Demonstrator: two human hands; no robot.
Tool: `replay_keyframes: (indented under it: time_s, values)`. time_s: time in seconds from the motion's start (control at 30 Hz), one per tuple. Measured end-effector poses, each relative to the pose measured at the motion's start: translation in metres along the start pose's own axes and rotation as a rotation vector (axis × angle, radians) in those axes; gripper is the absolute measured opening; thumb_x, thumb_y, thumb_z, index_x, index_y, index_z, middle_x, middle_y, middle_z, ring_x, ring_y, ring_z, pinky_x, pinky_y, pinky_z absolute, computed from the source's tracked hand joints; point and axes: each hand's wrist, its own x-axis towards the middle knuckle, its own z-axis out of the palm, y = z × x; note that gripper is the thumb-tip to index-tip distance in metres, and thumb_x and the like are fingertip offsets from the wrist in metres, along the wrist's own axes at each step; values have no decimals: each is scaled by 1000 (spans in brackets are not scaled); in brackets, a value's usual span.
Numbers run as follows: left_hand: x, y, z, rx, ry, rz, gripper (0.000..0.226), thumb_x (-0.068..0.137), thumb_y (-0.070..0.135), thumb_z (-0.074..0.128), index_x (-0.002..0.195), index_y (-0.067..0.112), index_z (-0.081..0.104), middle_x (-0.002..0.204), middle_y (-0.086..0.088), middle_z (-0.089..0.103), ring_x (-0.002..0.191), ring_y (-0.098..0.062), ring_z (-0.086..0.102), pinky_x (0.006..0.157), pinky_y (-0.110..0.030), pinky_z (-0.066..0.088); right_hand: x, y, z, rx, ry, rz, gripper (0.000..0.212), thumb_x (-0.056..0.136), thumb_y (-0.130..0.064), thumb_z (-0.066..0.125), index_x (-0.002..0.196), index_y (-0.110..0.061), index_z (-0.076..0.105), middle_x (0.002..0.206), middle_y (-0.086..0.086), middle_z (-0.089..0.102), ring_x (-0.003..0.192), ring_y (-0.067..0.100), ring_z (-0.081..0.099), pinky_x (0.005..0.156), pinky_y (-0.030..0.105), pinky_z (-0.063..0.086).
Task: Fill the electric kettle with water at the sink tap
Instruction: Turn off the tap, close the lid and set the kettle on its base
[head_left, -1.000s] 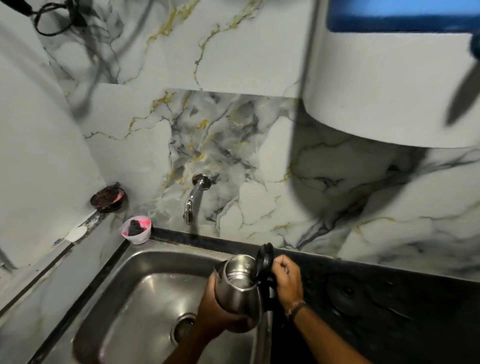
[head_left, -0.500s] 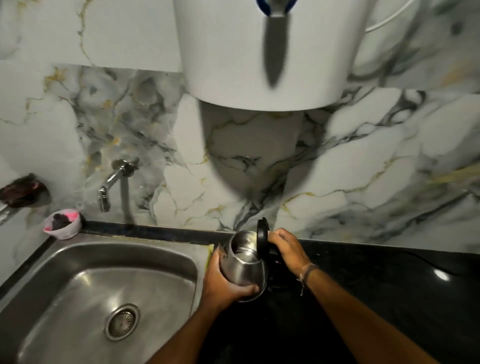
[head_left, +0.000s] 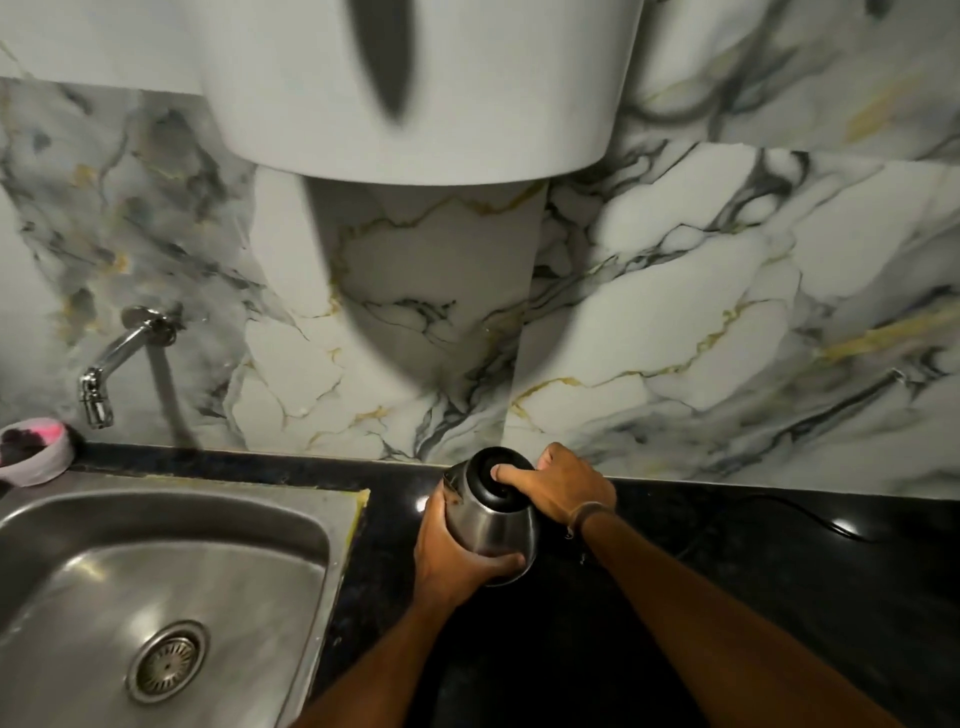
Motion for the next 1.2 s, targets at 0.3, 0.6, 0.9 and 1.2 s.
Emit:
replay_keyframes:
  time_s: [0.3, 0.6, 0.9, 1.2]
  values:
    - [21, -8, 23, -29, 28, -27, 131, 30, 45, 111, 143, 41, 46, 137, 16, 65, 129, -13, 64, 111, -52, 57, 32, 11, 3, 6, -30, -32, 80, 46, -100, 55, 85, -31, 51, 88, -11, 62, 89, 22, 63, 87, 44, 54]
    - [26, -21, 39, -20, -1, -57, 143, 32, 46, 111, 155, 32, 40, 149, 9, 58, 140, -20, 56, 118, -54, 50, 48, 31, 16, 48, -28, -25, 79, 45, -99, 54, 81, -29, 49, 84, -9, 61, 79, 17, 59, 90, 48, 55]
    - [31, -25, 42, 0, 12, -64, 139, 31, 48, 110, 151, 30, 42, 145, 8, 61, 136, -18, 58, 115, -52, 53, 57, 31, 24, 46, 13, -36, 79, 45, -99, 56, 80, -29, 48, 81, -10, 62, 72, 13, 57, 66, 37, 43]
    - [41, -27, 49, -20, -19, -65, 130, 30, 50, 110, 141, 51, 43, 136, 22, 63, 128, -9, 62, 109, -50, 59, 69, 34, 21, 53, 16, -47, 78, 47, -100, 56, 79, -29, 48, 83, -9, 64, 78, 17, 61, 70, 39, 47]
